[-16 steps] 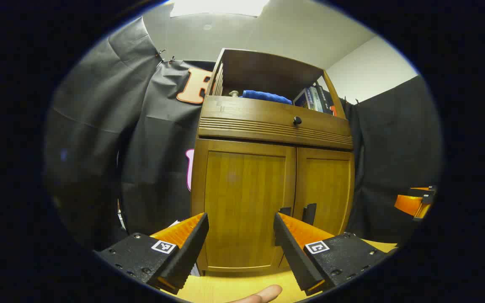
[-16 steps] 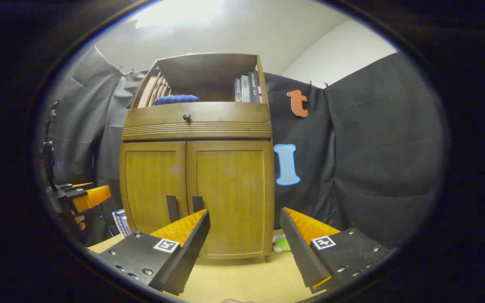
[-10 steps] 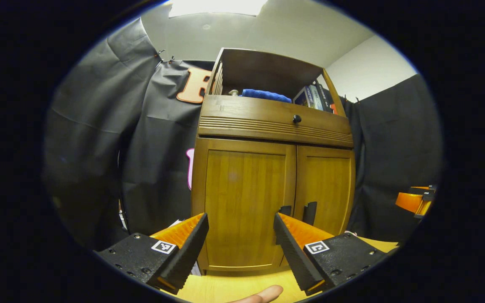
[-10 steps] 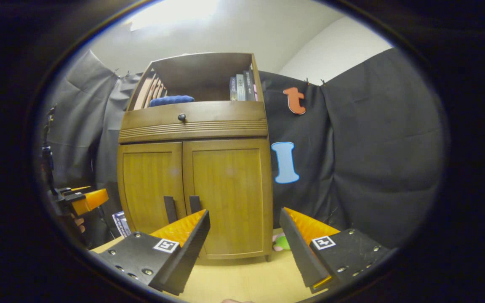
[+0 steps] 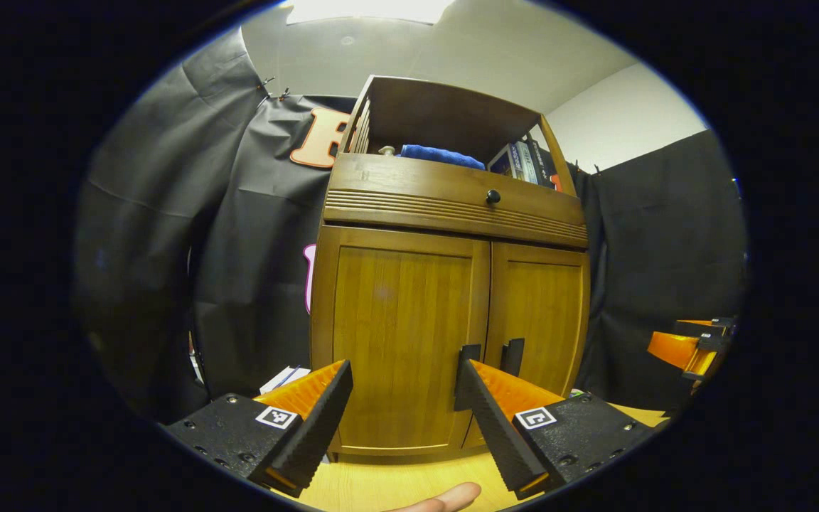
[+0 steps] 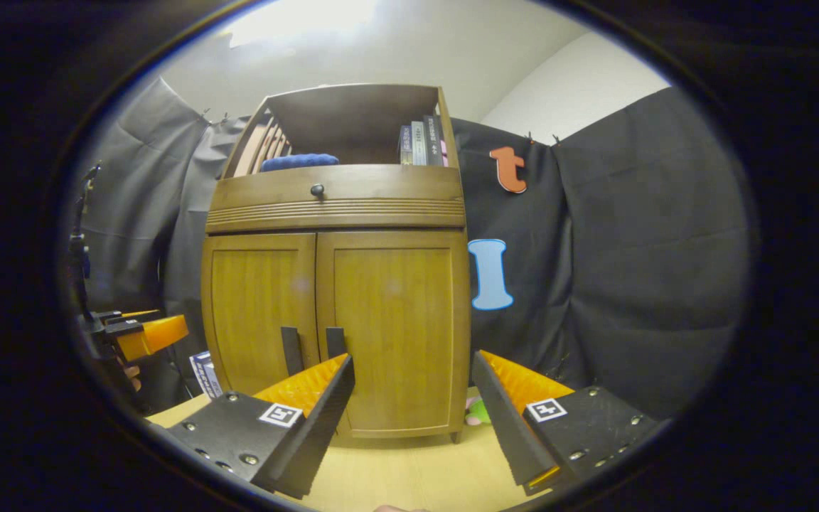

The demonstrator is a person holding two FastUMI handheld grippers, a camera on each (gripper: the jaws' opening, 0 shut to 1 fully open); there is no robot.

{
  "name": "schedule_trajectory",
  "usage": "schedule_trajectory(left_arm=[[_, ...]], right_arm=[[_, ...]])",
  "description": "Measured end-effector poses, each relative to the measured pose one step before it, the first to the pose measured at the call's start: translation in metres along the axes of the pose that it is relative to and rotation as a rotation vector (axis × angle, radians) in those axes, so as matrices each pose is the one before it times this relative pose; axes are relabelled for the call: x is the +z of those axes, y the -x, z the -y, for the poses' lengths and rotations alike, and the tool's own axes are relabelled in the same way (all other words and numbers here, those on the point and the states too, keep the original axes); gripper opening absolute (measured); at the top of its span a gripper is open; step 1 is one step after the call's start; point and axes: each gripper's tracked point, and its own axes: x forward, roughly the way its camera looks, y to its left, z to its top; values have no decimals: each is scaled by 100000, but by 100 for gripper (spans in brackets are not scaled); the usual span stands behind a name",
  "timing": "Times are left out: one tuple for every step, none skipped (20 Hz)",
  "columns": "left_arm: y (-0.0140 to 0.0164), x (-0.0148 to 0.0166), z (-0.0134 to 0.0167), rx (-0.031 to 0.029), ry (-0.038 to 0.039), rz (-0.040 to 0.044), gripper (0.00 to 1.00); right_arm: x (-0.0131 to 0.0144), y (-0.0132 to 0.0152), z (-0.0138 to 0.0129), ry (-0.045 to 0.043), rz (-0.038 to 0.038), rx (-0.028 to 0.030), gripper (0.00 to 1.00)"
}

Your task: Open the right door of the double-door shoe cabinet with the right hand, and open the left door with the left hand.

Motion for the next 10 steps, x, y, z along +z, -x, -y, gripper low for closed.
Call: schedule_trajectory(left_arm=[[-3, -25, -133, 267, -27, 83, 92], [-27, 41, -209, 630, 101, -93, 92], [-66, -73, -164, 501, 234, -128, 92], [-25, -102, -54, 130, -16, -293, 96], [-98, -19, -23, -237, -270, -344, 95], [-93, -57, -48, -245, -124, -309, 95], [-29, -28, 69, -542, -74, -186, 96], [-156, 66, 126, -998, -265, 95, 92], [-56, 24, 38, -1048, -587, -57, 92], [-113, 47, -28, -583, -456, 349, 92]], right_arm=[[-22, -437, -265, 76, -49, 440, 94], [-131, -562, -418, 153, -51, 954, 94], [-25, -663, -575, 360, -151, 1425, 99], [-90, -835, -479, 325, 1, 460, 99], [-148, -912, -81, 748, -16, 44, 99], [-277, -968, -254, 1071, -166, 17, 99], [-209, -1069, -488, 966, -259, 285, 95], [-174, -1264, -735, 838, -424, 935, 95], [-356, -1250, -777, 873, -965, 1146, 94], [-462, -1240, -949, 1129, -426, 1982, 99]])
